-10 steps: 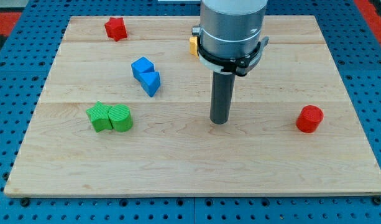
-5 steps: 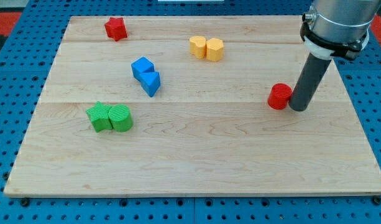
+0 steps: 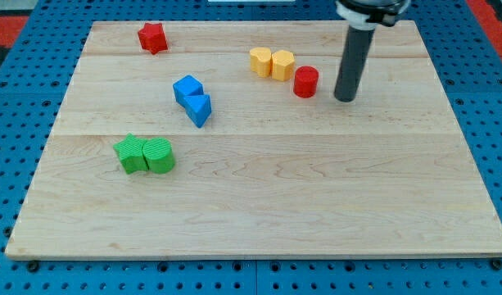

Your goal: Push the red circle a bit up and left

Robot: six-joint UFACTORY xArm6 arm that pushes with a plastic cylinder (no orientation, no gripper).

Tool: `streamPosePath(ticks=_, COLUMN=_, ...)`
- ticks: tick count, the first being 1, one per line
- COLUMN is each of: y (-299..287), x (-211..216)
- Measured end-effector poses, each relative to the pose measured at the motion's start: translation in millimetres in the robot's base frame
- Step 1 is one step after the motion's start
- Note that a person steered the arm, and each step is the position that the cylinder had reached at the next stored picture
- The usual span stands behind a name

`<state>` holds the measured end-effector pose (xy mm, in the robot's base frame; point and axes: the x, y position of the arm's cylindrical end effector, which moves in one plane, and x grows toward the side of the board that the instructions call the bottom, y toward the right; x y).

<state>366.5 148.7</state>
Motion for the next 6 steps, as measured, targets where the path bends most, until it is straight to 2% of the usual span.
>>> streamPosePath(ticks=1, y=-27, x=-18)
streamPosePath(ticks=2, y=-98, x=-23)
streamPosePath(ticks=4, y=-150, x=-25)
streamPosePath(ticks=6, y=-217, x=-62)
